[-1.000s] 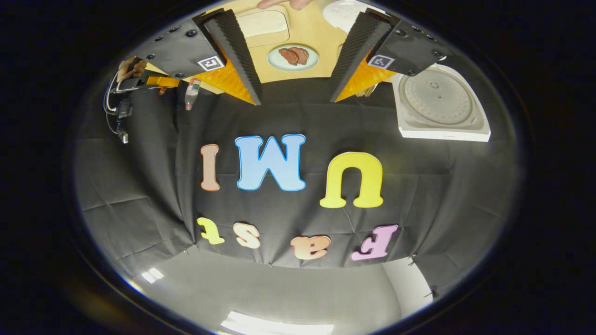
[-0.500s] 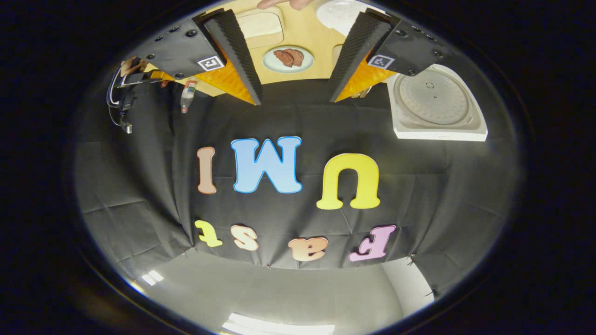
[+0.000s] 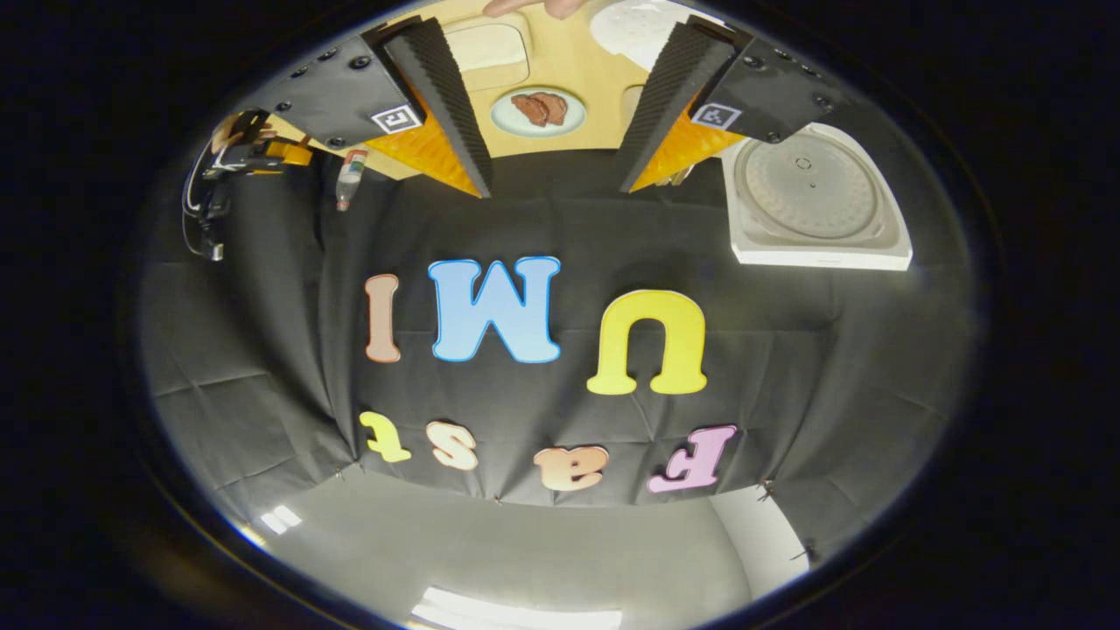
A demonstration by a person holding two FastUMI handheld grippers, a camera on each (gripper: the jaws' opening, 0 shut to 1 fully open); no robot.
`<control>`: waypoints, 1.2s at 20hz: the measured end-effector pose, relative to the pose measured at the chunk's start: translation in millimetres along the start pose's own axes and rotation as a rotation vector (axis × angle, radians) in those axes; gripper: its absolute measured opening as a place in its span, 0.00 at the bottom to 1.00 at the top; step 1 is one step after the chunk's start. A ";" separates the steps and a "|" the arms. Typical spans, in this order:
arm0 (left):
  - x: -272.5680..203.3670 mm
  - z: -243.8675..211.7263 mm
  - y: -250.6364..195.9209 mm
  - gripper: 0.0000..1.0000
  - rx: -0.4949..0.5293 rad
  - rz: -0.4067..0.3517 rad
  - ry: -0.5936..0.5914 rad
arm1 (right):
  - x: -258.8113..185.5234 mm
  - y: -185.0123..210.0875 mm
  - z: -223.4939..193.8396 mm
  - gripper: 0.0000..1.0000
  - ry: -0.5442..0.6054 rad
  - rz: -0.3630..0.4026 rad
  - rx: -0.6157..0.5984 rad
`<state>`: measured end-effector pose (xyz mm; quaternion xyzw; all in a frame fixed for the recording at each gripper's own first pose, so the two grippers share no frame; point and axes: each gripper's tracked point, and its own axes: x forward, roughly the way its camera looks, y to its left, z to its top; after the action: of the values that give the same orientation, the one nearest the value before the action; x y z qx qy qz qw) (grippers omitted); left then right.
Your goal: Close the left gripper, press the button to open the rice cooker; take a wooden spoon from the chopstick holder with the right hand, scoop a spoonful of rice and pour it into the rice cooker, then put the wooden spoon back into the chopstick holder.
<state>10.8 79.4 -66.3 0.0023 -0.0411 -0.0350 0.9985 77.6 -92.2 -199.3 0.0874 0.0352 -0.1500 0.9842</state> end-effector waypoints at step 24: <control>35.1 92.0 243.4 0.35 -0.037 0.356 -0.006 | -46.3 56.7 111.7 0.96 -0.108 0.223 -0.094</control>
<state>55.1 319.6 30.1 -0.0233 -0.0434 0.1416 0.9887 55.4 -45.9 -76.1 0.0363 -0.0207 -0.0422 0.9982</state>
